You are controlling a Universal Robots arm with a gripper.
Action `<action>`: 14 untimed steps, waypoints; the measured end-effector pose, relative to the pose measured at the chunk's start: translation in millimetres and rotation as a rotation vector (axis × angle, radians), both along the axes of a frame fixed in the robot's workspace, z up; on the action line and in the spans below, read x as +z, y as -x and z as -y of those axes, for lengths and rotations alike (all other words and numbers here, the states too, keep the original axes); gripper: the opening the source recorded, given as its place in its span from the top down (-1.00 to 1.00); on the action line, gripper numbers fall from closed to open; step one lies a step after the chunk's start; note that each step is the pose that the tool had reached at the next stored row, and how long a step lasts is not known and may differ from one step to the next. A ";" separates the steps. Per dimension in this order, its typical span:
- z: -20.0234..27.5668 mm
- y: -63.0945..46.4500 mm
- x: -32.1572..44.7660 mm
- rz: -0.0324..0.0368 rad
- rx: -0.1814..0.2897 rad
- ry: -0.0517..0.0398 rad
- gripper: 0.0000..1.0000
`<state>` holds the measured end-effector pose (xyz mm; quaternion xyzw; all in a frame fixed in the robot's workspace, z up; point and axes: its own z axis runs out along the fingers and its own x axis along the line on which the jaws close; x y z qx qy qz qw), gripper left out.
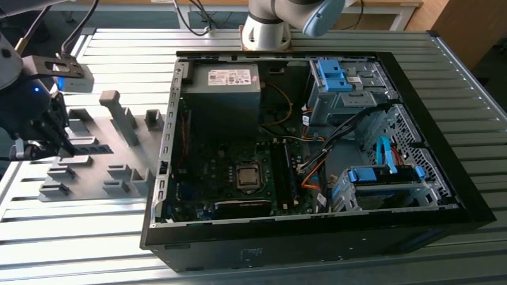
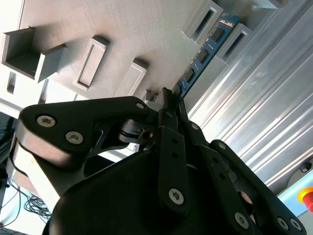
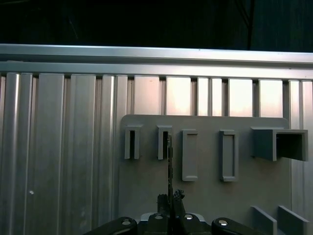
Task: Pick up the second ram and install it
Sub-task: 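Pick up the second ram and move it above second insertion slot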
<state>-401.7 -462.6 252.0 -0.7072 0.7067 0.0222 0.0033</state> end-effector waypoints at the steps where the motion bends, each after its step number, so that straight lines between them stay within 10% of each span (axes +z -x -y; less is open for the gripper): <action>1: 0.0 0.0 0.3 0.0000 0.000 0.0000 0.72; 14: 0.0 0.0 4.0 -0.0001 0.000 0.0001 0.72</action>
